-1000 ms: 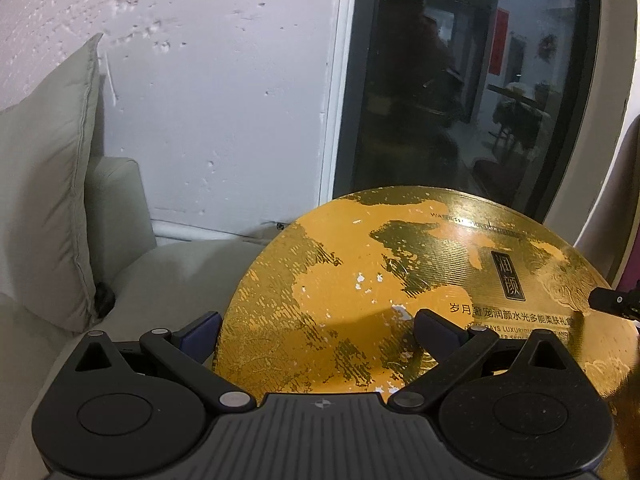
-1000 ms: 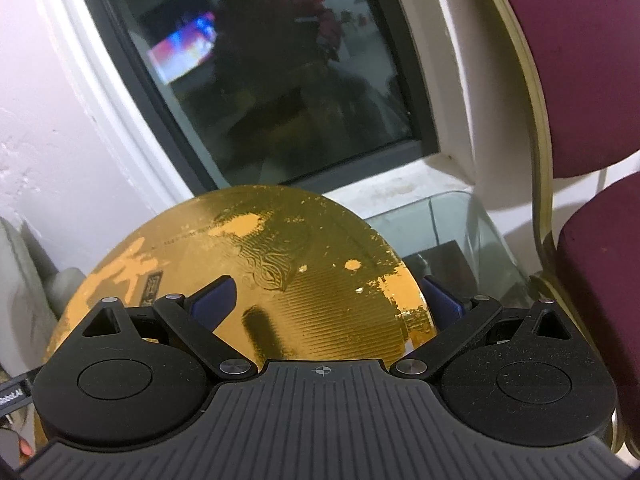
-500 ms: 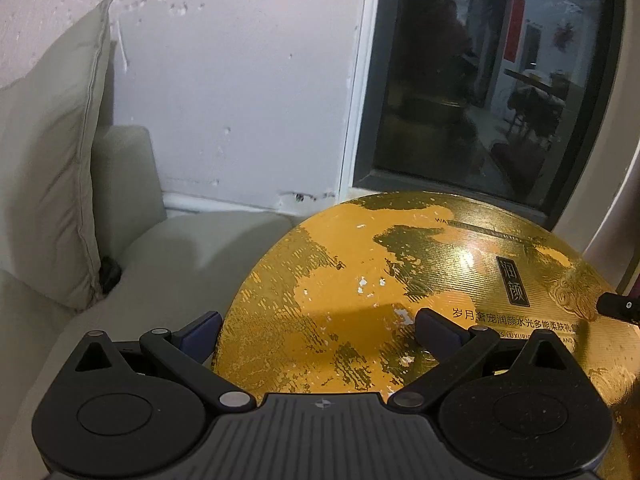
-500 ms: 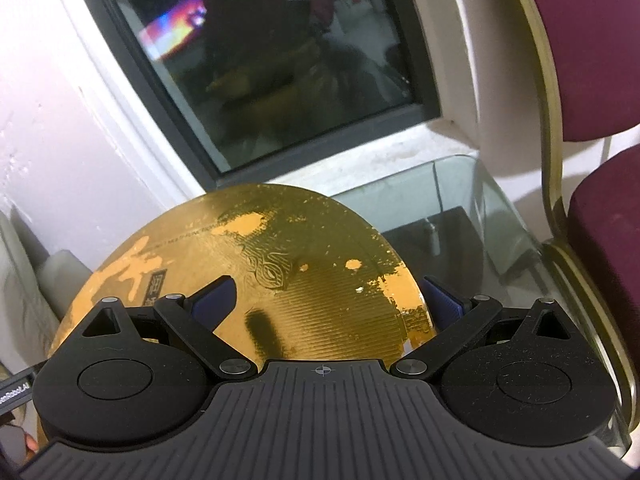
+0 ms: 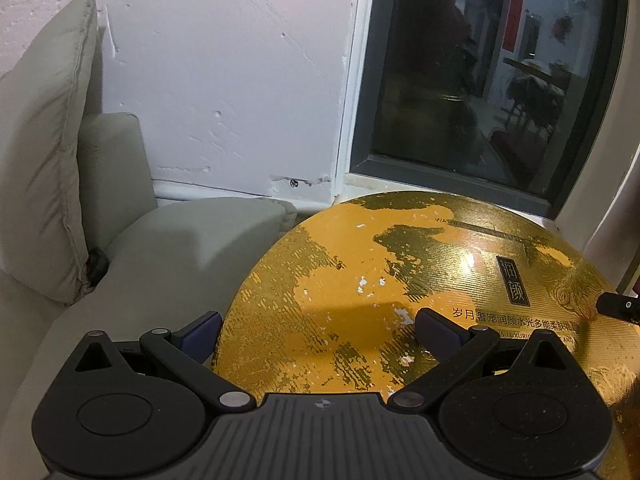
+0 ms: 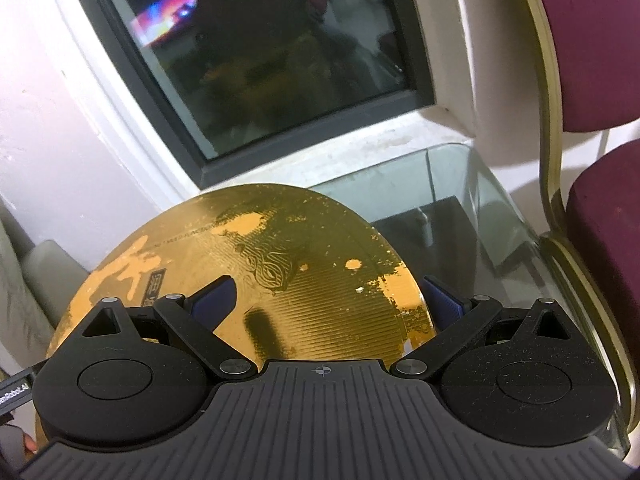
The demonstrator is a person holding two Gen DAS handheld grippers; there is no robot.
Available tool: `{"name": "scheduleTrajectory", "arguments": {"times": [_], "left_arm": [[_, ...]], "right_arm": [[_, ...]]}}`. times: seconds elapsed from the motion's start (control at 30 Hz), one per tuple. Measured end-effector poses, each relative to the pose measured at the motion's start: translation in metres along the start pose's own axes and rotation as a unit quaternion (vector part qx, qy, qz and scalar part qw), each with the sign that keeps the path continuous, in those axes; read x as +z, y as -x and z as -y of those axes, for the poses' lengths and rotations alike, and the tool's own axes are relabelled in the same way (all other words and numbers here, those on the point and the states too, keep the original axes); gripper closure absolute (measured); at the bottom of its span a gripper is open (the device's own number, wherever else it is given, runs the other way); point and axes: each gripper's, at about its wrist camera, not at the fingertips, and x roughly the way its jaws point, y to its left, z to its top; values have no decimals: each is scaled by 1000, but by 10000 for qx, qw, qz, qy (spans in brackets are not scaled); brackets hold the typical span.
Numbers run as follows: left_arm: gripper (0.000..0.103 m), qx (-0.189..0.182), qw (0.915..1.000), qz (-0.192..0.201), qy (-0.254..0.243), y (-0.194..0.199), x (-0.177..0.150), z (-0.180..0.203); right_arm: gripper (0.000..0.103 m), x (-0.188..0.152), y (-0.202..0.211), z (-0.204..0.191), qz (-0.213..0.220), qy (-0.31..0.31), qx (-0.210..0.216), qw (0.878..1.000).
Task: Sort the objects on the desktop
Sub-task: 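Carry the gold lid with both grippers over the open box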
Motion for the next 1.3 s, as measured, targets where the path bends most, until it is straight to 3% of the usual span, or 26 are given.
{"name": "scheduleTrajectory", "arguments": {"times": [1.3], "left_arm": [[2, 28, 9999, -65, 111, -17, -14, -7]], "right_arm": [[3, -1, -21, -5, -337, 318, -232, 9987]]}}
